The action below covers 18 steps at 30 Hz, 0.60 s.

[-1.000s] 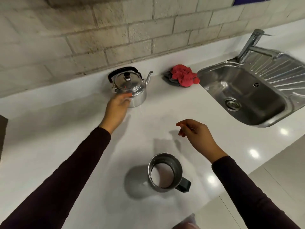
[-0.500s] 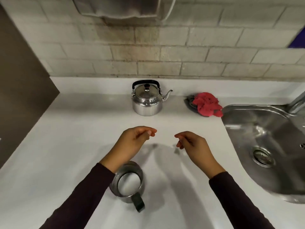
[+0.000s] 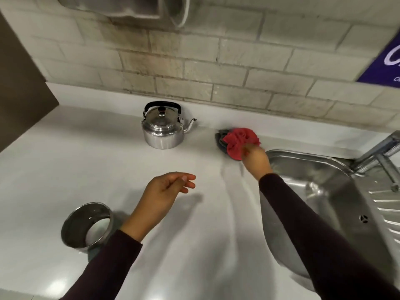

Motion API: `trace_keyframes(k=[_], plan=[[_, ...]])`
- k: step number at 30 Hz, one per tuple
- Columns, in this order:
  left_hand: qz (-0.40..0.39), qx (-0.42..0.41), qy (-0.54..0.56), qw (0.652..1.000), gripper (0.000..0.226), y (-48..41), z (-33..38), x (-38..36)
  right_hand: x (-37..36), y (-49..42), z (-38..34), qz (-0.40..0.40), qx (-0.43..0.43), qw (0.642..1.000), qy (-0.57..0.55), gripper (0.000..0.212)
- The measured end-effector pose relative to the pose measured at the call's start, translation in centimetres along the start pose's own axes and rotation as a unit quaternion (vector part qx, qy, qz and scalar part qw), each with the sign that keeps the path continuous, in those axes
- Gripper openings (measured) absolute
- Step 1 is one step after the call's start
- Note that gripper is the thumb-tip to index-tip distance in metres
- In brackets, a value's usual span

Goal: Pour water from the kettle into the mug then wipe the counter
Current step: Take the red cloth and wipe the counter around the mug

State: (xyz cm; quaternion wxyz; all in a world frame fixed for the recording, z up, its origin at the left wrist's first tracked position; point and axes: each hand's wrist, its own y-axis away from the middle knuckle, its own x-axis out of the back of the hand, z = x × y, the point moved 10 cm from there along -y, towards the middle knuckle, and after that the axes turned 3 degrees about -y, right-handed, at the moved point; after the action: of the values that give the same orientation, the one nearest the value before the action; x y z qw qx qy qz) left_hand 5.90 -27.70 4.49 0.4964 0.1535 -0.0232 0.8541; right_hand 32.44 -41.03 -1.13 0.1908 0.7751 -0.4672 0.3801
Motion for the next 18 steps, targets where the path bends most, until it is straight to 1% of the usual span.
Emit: trace_keyframes(k=[3,5,6,10,13,14,16,18], plan=[[-0.007,0.034,-0.005,0.999,0.031,0.0,-0.9,-1.2,0.7,-4.3,2.1,0.002,-0.039,0.999,0.010,0.028],[-0.011,0.057,-0.007,0.998,0.033,-0.1,-1.6,-1.7,0.1,-5.7,3.3,-0.011,-0.062,0.998,0.004,0.035],[-0.012,0.064,-0.008,0.998,0.033,0.0,-1.9,-1.9,-0.4,-6.0,3.8,-0.018,-0.068,0.997,0.019,0.037],[-0.013,0.069,-0.013,0.997,0.032,0.1,-2.5,-2.3,-0.7,-6.6,5.1,-0.016,-0.074,0.994,0.081,0.038],[-0.003,0.061,-0.009,0.998,0.032,0.3,-2.3,-2.1,0.5,-6.7,5.7,-0.006,-0.081,0.989,0.123,0.033],[0.003,0.059,-0.005,0.998,0.032,0.3,-2.1,-1.9,1.2,-6.5,5.5,0.005,-0.078,0.988,0.132,0.032],[0.014,0.049,0.001,0.999,0.034,0.3,-1.8,-1.4,2.5,-6.0,3.8,0.042,-0.045,0.990,0.124,0.026],[0.024,0.038,0.007,0.999,0.034,0.3,-1.1,-1.1,4.5,-5.1,1.3,0.097,0.007,0.993,0.072,0.016]])
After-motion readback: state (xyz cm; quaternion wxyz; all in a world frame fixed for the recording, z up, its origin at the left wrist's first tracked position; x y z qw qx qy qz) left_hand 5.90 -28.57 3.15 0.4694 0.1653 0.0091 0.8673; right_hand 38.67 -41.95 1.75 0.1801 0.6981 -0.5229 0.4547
